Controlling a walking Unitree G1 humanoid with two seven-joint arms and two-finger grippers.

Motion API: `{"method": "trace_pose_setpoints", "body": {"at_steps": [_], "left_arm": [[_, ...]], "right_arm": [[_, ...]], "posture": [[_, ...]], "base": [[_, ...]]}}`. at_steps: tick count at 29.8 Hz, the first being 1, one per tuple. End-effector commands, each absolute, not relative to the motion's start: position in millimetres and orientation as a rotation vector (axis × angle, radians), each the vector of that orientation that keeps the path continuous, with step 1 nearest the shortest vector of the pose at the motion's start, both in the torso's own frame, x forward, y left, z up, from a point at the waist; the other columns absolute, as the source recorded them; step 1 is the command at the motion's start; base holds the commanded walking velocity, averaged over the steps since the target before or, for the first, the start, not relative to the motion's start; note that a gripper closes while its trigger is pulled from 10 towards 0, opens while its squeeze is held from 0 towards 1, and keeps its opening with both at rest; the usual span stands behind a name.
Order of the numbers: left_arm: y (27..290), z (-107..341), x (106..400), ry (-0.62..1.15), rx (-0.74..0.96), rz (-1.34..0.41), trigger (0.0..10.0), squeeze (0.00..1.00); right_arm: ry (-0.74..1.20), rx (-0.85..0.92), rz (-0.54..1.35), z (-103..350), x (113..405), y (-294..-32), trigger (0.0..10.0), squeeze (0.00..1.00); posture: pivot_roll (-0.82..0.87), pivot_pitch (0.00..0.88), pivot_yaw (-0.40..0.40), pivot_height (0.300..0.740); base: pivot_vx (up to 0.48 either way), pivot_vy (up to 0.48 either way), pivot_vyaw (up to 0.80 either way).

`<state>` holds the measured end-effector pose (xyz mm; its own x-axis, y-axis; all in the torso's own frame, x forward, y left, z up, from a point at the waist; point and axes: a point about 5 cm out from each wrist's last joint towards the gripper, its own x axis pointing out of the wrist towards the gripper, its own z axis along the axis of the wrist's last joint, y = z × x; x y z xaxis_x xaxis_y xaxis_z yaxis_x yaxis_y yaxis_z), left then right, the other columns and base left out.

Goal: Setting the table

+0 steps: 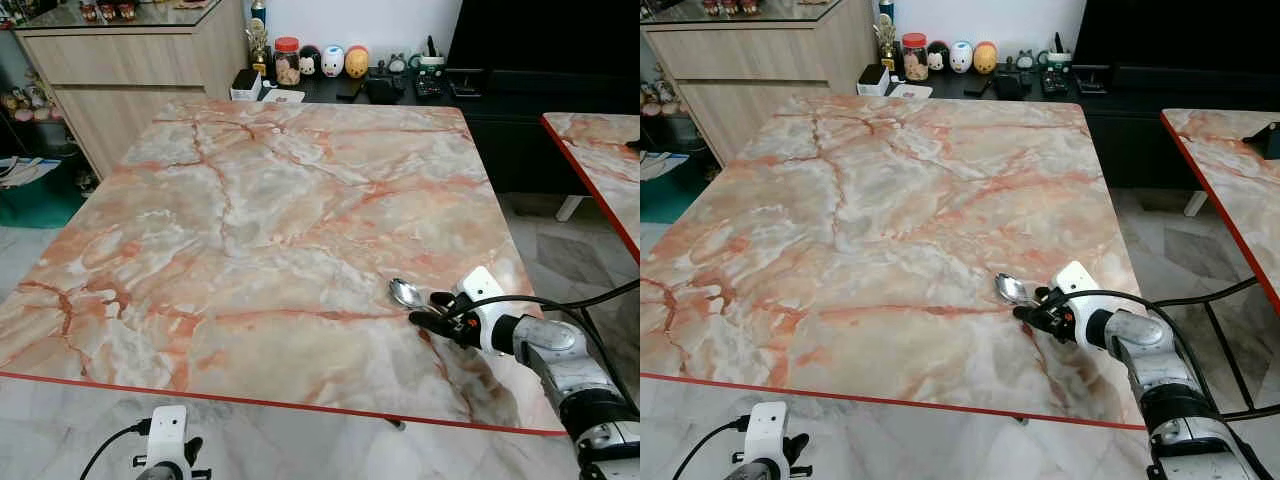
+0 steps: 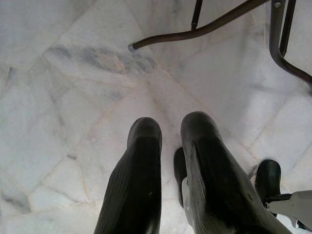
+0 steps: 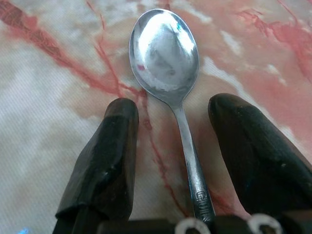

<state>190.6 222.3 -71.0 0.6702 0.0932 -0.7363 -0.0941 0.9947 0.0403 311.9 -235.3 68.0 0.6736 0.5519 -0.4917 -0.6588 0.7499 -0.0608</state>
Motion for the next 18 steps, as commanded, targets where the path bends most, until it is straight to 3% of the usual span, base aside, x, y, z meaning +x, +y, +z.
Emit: {"method": "trace_pose_setpoints", "body": {"at_steps": [1,4,5,7,10,11,12,18], "left_arm": [[222.9,-72.0,188.5,0.839,-0.004,0.108,10.0,0.0],[223.3,-72.5,187.5,0.843,-0.004,0.108,10.0,0.0],[223.3,-72.7,187.1,0.845,-0.004,0.108,10.0,0.0],[223.3,-73.1,186.6,0.848,-0.004,0.108,10.0,0.0],[223.0,-73.2,186.4,0.849,-0.005,0.107,10.0,0.0],[222.9,-73.3,186.3,0.848,-0.005,0.107,10.0,0.0],[222.9,-73.4,186.1,0.849,-0.005,0.106,10.0,0.0],[221.9,-74.0,185.4,0.852,-0.005,0.104,10.0,0.0]], "right_arm": [[0.524,-0.258,0.691,58.6,305.7,-238.2,4.0,0.0],[0.526,-0.259,0.693,57.8,305.2,-237.6,3.5,0.0],[0.527,-0.26,0.694,57.5,305.0,-237.4,2.2,0.0],[0.532,-0.27,0.69,56.7,305.0,-237.6,1.0,0.0],[0.54,-0.281,0.677,55.3,304.9,-238.4,1.0,0.0],[0.541,-0.28,0.678,55.1,304.8,-238.3,0.1,0.0],[0.54,-0.28,0.679,54.9,304.7,-238.1,0.0,0.0],[0.548,-0.293,0.672,53.2,304.0,-238.3,0.0,0.0]], "posture": [[-0.06,0.0,0.022,0.74],[-0.06,0.0,0.022,0.74],[-0.06,0.0,0.022,0.74],[-0.06,0.0,0.022,0.74],[-0.06,0.0,0.021,0.74],[-0.06,0.0,0.021,0.74],[-0.06,0.0,0.022,0.74],[-0.06,0.0,0.022,0.74]], "base": [[0.0,0.0,0.0],[0.0,0.0,0.0],[0.0,0.0,0.0],[0.0,0.0,0.0],[0.0,0.0,0.0],[0.0,0.0,0.0],[0.0,0.0,0.0],[0.0,0.0,0.0]]}}
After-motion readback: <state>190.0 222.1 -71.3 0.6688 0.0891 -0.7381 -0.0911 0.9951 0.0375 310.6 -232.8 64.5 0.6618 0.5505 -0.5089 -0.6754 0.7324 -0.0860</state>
